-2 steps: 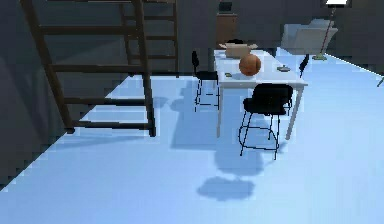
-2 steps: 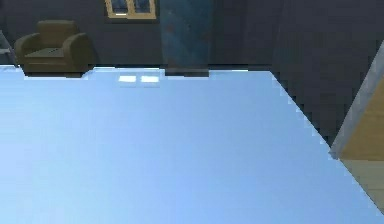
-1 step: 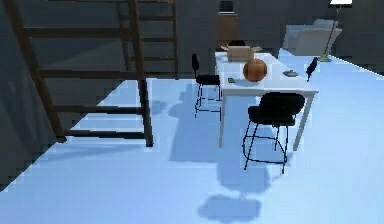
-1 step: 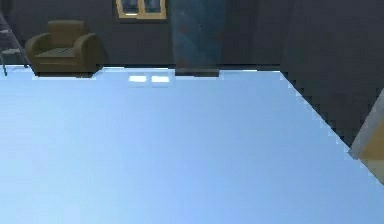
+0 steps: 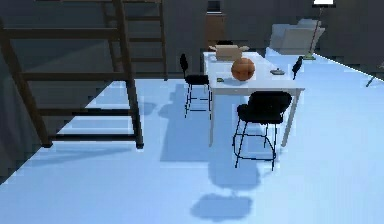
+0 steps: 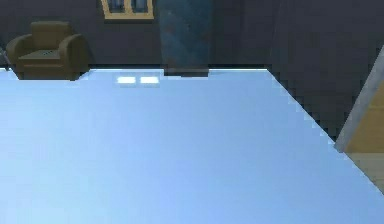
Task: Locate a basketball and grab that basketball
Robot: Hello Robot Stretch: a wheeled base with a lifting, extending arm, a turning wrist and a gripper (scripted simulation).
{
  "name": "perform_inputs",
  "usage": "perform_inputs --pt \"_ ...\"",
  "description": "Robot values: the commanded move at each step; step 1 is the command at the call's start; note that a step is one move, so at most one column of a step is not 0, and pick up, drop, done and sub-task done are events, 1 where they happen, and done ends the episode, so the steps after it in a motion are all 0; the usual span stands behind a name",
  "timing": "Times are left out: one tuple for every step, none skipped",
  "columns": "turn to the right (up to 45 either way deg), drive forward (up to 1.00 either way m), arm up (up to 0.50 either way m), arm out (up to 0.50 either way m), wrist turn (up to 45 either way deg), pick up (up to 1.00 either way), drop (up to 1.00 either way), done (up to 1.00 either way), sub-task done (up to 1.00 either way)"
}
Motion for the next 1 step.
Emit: perform_inputs --pt "0.0 1.0 0.0 0.0 0.0 0.0 0.0 0.0 0.0"
